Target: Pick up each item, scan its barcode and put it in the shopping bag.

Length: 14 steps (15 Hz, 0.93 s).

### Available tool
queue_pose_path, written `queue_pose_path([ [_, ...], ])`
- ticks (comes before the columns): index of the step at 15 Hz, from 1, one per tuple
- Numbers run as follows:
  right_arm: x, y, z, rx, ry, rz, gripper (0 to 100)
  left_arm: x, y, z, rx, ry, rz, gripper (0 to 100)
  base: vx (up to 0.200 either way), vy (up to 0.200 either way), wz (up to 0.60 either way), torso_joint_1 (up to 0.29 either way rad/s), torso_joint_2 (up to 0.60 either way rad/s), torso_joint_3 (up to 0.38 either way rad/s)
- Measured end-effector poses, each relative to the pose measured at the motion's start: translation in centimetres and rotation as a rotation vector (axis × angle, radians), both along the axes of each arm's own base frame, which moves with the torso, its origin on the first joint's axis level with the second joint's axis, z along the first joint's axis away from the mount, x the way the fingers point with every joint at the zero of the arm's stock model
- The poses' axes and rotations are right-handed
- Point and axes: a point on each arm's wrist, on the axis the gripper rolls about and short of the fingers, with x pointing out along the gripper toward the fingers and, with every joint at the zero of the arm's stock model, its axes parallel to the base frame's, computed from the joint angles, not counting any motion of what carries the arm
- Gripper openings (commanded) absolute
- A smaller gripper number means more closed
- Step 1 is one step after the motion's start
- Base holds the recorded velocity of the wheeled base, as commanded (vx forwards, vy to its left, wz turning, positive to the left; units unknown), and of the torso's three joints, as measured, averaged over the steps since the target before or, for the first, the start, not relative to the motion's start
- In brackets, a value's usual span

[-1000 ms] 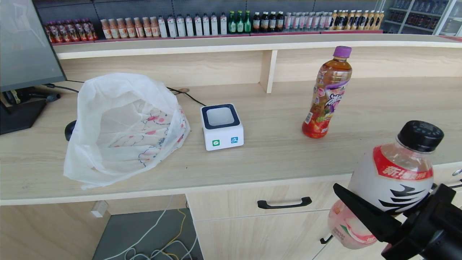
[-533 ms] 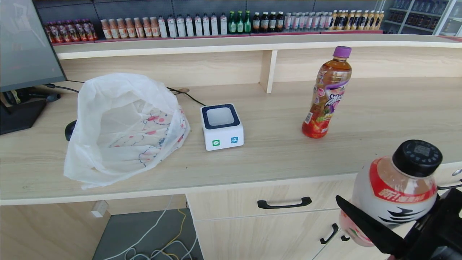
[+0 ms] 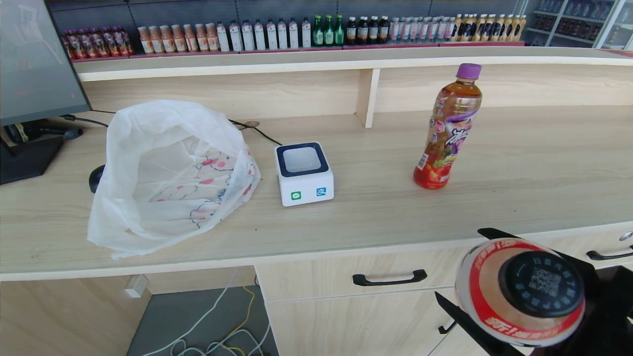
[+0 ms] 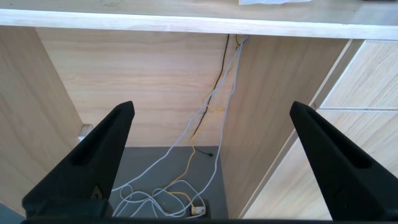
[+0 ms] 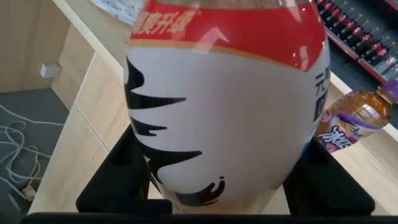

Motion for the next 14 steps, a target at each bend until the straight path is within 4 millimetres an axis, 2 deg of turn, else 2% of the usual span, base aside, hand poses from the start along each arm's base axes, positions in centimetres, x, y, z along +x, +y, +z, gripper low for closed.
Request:
queue_pose_path([
  [8,0.1,2.2,0.2,-0.217,-0.214,0.093,0,0.0,0.0,0.0,0.0,0.0,0.0,100,0.0,0.0,0.0,0.0,0.0,0.0],
  [11,-0.5,3.7,0.7,-0.239,-0.274,0.147,0,0.0,0.0,0.0,0.0,0.0,0.0,100,0.0,0.0,0.0,0.0,0.0,0.0],
  [14,-0.6,4.4,0.9,-0.244,-0.293,0.165,0,0.0,0.0,0.0,0.0,0.0,-0.001,100,0.0,0.0,0.0,0.0,0.0,0.0],
])
